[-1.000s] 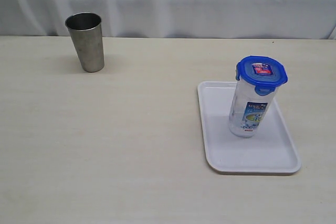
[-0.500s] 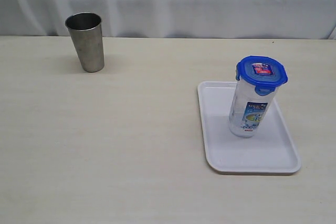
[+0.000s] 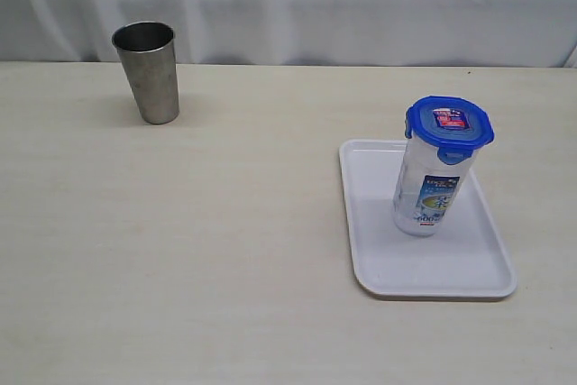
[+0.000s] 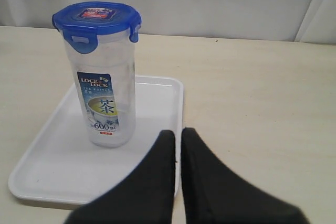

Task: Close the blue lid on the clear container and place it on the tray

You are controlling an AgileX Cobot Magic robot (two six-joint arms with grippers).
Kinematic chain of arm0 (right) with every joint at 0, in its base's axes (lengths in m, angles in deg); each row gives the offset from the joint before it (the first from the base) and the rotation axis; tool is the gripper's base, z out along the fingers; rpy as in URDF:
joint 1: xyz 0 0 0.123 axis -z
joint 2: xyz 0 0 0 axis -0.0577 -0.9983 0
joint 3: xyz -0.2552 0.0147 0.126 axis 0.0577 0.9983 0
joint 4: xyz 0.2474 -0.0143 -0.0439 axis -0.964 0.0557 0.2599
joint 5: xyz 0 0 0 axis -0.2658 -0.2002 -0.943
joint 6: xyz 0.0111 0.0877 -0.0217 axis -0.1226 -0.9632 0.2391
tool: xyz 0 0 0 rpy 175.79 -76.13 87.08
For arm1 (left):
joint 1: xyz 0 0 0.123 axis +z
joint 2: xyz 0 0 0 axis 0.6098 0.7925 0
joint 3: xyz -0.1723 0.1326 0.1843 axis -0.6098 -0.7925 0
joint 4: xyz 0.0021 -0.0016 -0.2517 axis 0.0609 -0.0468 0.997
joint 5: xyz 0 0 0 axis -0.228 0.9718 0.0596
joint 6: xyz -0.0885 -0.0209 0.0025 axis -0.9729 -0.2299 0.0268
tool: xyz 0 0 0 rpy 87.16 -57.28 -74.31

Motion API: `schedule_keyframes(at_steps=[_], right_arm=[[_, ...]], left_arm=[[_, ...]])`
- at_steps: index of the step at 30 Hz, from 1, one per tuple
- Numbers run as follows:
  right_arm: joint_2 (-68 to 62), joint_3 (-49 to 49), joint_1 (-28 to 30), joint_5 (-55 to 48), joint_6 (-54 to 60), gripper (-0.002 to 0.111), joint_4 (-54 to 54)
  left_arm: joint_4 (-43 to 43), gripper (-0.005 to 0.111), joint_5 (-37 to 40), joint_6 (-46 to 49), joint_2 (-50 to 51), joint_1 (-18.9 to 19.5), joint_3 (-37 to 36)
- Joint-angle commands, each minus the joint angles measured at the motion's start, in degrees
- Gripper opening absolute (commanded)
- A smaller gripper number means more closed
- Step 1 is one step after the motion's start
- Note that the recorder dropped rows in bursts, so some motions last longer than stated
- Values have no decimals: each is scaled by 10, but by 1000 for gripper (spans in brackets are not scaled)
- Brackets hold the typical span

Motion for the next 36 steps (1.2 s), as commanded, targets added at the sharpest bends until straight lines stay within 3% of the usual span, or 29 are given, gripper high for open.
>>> schedule_keyframes(at_steps=[1, 26, 36], right_arm=[[4, 1, 3, 1, 5, 4, 5], [4, 1, 3, 1, 4, 4, -2], [4, 1, 3, 1, 4, 4, -2]], left_arm=[[-1, 0, -6, 0, -1, 1, -2], [-1, 0, -6, 4, -1, 1, -2], [-38, 0, -1, 7, -1, 1, -2]])
